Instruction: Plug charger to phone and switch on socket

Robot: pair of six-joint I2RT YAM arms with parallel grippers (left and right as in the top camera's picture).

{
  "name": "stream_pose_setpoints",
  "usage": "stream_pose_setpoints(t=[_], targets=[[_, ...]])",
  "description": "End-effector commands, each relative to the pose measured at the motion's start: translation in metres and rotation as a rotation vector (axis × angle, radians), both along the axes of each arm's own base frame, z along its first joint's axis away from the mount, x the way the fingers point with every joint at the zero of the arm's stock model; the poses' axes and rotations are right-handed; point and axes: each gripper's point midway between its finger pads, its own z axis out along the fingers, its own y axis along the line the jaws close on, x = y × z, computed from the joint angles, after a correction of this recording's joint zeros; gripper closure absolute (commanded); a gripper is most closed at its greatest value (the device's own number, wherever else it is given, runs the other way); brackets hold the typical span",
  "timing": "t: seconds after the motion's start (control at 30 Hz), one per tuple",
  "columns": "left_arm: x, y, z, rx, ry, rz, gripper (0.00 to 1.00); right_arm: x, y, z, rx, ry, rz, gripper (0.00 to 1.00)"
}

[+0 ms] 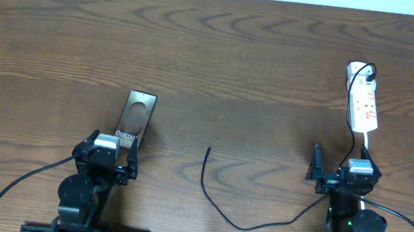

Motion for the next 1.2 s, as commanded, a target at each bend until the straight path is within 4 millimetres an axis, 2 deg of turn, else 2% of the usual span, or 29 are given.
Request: stream_pose_setpoints(t=[0.0, 0.27, 0.57, 1.07, 1.17], targets=[[0.005, 0.003, 0.009, 0.006, -0.012, 0.017, 0.13, 0.000, -0.002, 0.000, 0.012, 0.000, -0.012, 0.01], [0.019, 0.003, 0.037, 0.006, -0.012, 0.017, 0.13, 0.000, -0.002, 0.000, 0.012, 0.000, -0.013, 0.01], [0.045, 0.001, 0.051, 0.013, 0.117, 0.015, 0.13, 0.000, -0.002, 0.000, 0.012, 0.000, -0.012, 0.01], [0.082, -0.001, 0.052, 0.042, 0.551, 0.012, 0.13, 0.000, -0.002, 0.000, 0.012, 0.000, -0.013, 0.01], [0.087, 0.007, 0.047, 0.077, 0.671, 0.051, 0.13, 0.000, -0.002, 0.000, 0.012, 0.000, -0.013, 0.01]])
